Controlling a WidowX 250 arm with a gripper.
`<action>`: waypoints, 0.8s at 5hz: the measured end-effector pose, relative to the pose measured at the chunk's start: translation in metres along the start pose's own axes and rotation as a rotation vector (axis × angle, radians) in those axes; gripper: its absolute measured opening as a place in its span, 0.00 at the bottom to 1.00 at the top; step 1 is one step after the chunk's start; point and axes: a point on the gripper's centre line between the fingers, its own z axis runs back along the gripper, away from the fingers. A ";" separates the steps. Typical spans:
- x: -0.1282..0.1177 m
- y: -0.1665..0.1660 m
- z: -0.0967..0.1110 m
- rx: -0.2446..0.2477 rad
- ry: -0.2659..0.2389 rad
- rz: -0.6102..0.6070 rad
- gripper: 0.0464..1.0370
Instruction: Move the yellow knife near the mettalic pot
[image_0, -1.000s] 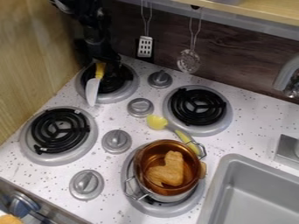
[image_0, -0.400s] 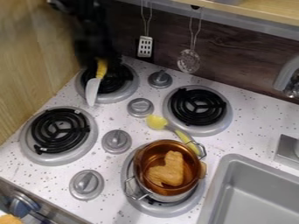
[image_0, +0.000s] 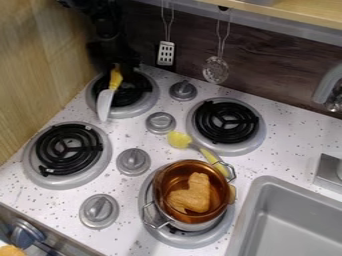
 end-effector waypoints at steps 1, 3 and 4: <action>-0.007 0.001 0.000 0.014 0.041 0.022 0.47; -0.041 -0.018 0.014 0.015 0.154 0.036 0.47; -0.061 -0.023 0.021 -0.004 0.216 0.040 0.47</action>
